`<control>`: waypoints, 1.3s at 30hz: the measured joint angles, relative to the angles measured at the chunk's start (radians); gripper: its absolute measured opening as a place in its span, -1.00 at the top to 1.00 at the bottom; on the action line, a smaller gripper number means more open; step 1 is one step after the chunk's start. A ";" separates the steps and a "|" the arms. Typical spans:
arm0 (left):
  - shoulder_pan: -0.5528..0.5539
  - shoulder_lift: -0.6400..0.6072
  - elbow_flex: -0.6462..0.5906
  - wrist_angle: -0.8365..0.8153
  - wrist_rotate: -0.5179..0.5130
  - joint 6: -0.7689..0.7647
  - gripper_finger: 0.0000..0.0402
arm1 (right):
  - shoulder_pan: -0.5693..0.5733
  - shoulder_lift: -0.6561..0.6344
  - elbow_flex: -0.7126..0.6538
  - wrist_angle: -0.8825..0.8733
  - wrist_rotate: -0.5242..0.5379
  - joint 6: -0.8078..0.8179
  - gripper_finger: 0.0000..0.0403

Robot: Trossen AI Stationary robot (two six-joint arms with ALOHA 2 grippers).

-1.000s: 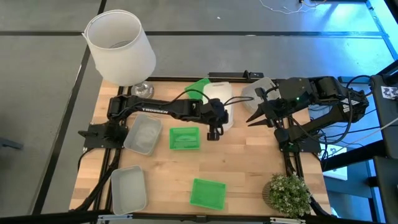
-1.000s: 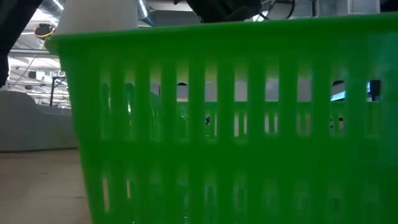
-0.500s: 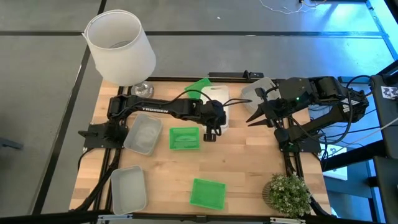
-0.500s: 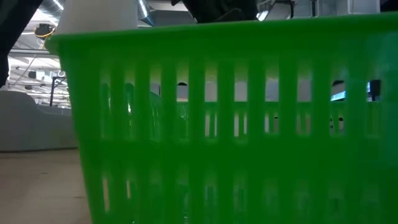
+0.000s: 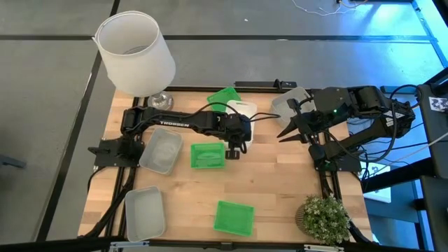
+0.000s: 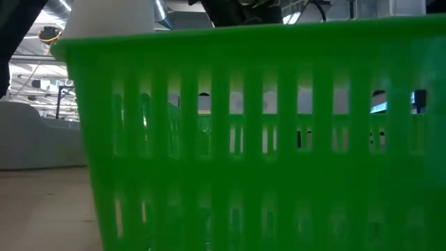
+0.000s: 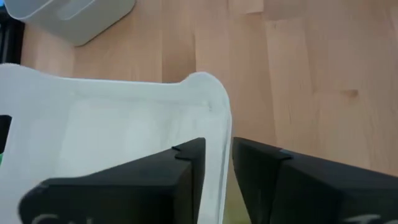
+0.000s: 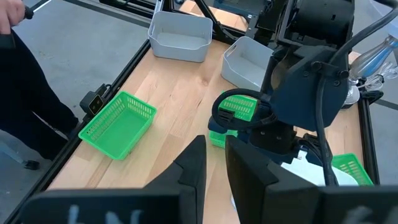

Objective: Stack baskets by color
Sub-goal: Stack the left white bin on top of the right white bin, then stack the bottom gray bin on top of the middle gray bin

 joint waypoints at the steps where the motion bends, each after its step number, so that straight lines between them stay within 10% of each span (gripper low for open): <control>1: 0.000 0.000 0.000 0.000 0.000 -0.001 0.62 | 0.000 0.000 0.000 0.000 0.000 0.000 0.69; 22: -0.057 -0.167 0.174 -0.484 0.010 0.006 0.63 | 0.003 0.001 0.000 -0.052 -0.002 0.000 0.69; 39: -0.208 -0.246 0.172 -0.890 0.010 -0.467 0.63 | 0.111 0.005 -0.140 -0.084 0.097 0.137 0.69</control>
